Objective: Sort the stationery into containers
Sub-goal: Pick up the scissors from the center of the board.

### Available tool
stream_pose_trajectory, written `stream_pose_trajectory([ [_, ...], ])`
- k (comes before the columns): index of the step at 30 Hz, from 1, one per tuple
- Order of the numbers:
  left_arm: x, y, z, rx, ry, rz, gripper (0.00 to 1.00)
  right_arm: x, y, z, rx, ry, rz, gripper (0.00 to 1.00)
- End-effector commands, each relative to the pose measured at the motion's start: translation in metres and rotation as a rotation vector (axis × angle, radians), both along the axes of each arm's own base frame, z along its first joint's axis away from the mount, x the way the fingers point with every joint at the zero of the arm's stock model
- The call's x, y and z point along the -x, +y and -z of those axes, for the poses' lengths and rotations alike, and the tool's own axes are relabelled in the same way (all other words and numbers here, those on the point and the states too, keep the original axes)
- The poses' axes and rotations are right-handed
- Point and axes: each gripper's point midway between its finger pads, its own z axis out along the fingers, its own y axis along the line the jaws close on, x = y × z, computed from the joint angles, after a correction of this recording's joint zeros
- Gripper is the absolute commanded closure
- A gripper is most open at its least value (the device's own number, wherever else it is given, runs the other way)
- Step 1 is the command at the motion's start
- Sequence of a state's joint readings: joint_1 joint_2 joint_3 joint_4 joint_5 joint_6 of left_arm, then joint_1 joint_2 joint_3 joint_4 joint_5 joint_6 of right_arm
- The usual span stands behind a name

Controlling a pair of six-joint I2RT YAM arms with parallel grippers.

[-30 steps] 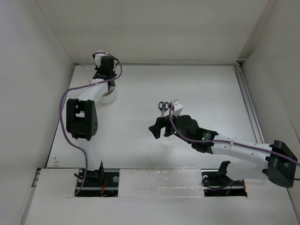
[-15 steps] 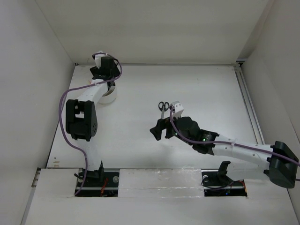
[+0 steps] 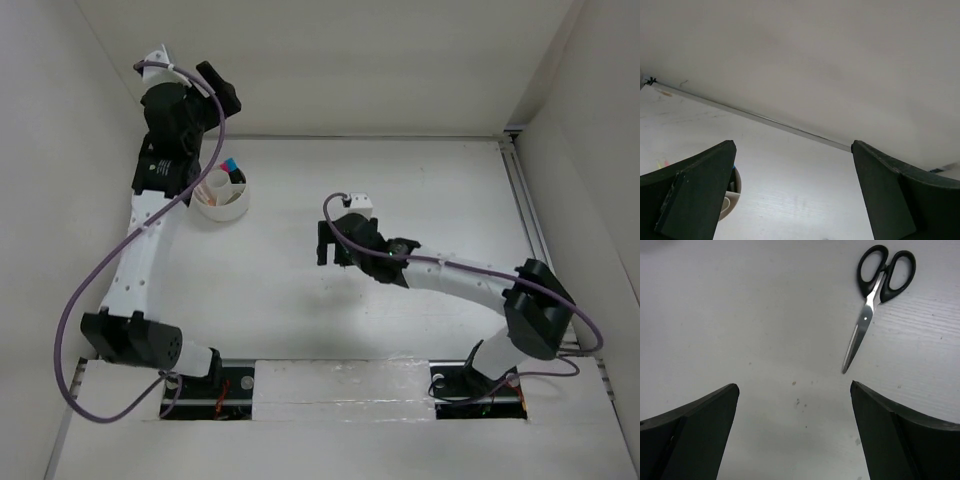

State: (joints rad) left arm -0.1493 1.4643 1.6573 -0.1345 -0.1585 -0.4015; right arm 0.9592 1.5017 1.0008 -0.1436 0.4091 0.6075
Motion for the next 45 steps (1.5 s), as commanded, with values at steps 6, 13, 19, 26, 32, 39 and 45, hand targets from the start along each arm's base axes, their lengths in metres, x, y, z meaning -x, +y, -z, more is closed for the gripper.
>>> stream_pose_trajectory([
  [6,0.077,-0.025,0.016,0.014,0.104,0.197,0.00,-0.094,-0.061,0.013,0.193,0.107,0.281,0.05],
  [13,0.128,-0.024,0.099,-0.018,0.233,0.252,0.00,-0.132,-0.115,0.020,0.174,0.156,0.396,0.18],
  [19,0.142,-0.024,0.129,-0.028,0.260,0.265,0.00,-0.147,-0.115,0.040,0.223,0.203,0.336,0.23],
  [26,0.142,-0.032,0.138,-0.028,0.287,0.312,0.00,-0.152,-0.102,0.075,0.249,0.265,0.277,0.26],
  [32,0.140,-0.032,0.145,-0.028,0.305,0.312,0.00,-0.162,-0.091,0.094,0.260,0.292,0.243,0.28],
  [39,0.140,-0.032,0.145,-0.028,0.305,0.312,0.00,-0.158,-0.095,0.110,0.306,0.332,0.228,0.49],
  [45,0.143,-0.037,0.145,-0.019,0.305,0.346,0.00,-0.143,-0.089,0.124,0.281,0.378,0.169,0.94],
])
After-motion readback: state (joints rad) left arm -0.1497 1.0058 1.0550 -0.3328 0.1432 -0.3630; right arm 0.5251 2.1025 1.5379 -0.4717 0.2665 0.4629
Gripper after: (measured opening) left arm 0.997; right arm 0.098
